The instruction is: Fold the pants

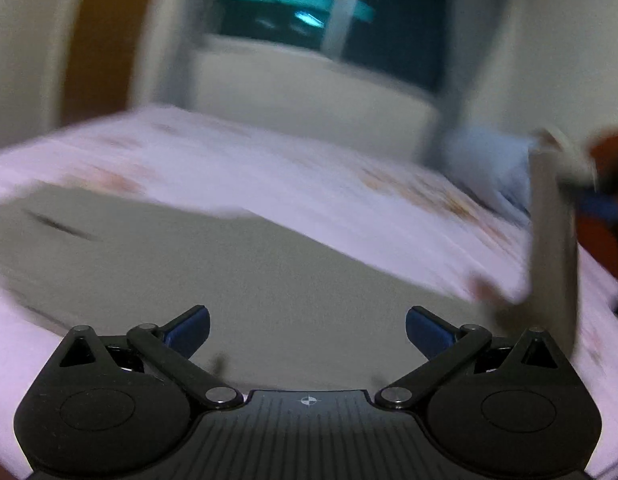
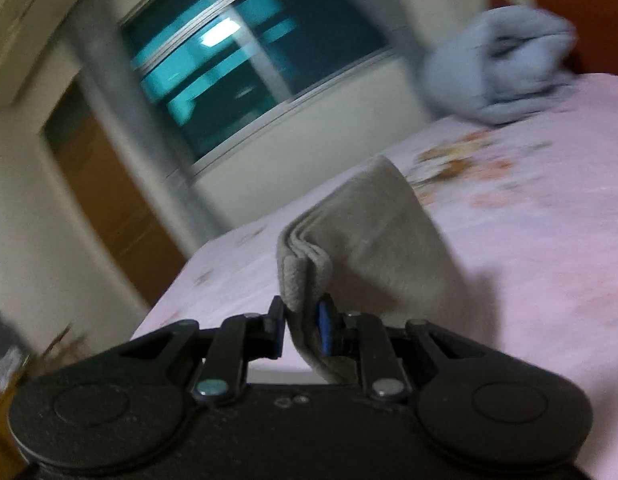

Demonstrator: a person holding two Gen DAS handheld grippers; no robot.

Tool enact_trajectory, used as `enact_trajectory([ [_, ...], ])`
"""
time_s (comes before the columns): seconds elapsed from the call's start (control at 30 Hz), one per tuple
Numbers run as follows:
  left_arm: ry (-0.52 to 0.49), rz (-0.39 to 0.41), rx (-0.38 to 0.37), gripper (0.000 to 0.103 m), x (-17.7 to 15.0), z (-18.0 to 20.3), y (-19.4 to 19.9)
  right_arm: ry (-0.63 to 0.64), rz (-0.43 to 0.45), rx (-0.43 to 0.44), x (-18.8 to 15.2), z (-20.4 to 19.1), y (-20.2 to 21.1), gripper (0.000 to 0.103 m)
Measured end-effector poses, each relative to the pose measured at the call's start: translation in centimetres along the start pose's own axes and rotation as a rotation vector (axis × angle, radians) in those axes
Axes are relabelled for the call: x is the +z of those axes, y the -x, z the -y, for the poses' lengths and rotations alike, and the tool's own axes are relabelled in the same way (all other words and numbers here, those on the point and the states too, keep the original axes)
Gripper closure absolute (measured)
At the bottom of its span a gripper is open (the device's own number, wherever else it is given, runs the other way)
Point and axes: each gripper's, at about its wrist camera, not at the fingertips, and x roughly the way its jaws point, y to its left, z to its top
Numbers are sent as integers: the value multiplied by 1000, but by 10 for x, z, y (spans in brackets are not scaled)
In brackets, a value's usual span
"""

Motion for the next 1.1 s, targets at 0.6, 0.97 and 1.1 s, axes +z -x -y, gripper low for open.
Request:
enact_trajectory([
  [0.6,121,-124,-188,0,3,-61,-8,-4,-32,-67,-65,-15,-3,61],
  [0.97,272,-256,-169,17,-14,-40,-70,-73,21,-163,-73,49,52,51],
  [1.1,371,-285,-158,60,-22,-41,-93,-119,-13,-172,-79,65,48,51],
])
